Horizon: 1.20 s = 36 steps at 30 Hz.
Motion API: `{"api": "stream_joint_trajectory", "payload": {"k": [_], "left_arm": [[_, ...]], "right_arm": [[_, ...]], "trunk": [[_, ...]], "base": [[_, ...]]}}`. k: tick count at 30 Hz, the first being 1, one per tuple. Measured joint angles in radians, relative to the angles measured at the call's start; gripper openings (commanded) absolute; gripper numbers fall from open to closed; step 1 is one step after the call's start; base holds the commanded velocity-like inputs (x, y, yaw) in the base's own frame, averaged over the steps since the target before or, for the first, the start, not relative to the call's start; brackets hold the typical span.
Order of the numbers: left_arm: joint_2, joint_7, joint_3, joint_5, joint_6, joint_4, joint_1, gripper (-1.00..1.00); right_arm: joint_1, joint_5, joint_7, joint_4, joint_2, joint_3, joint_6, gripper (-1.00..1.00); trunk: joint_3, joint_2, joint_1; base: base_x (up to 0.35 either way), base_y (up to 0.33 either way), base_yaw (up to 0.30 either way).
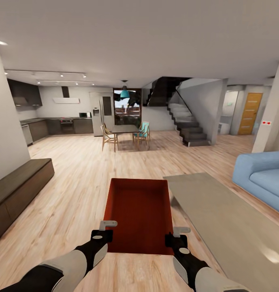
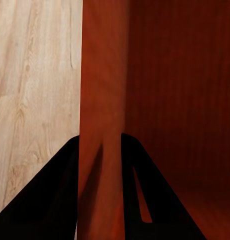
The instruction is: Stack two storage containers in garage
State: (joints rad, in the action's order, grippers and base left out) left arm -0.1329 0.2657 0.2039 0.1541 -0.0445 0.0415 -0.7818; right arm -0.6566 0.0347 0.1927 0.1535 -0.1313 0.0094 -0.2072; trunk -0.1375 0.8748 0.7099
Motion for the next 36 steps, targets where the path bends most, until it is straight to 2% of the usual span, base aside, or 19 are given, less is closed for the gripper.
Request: {"api": "stream_joint_trajectory", "payload": {"k": [12, 21, 36], "left_arm": [[0.000, 0.000, 0.000, 0.000, 0.000, 0.000, 0.000, -1.00], [0.000, 0.000, -0.001, 0.000, 0.000, 0.000, 0.000, -1.00], [-0.001, 0.002, 0.000, 0.000, 0.000, 0.000, 0.000, -1.00]], "right_arm": [[0.000, 0.000, 0.000, -0.001, 0.000, 0.000, -0.001, -1.00], [0.000, 0.000, 0.001, 0.001, 0.000, 0.001, 0.002, -1.00], [0.000, 0.000, -0.002, 0.000, 0.001, 0.000, 0.000, -1.00]], "trunk": [[0.000, 0.000, 0.000], [0.000, 0.000, 0.000], [0.000, 0.000, 0.000]], "base": [[0.321, 0.000, 0.007], [0.321, 0.000, 0.154], [0.321, 0.000, 0.005]]}}
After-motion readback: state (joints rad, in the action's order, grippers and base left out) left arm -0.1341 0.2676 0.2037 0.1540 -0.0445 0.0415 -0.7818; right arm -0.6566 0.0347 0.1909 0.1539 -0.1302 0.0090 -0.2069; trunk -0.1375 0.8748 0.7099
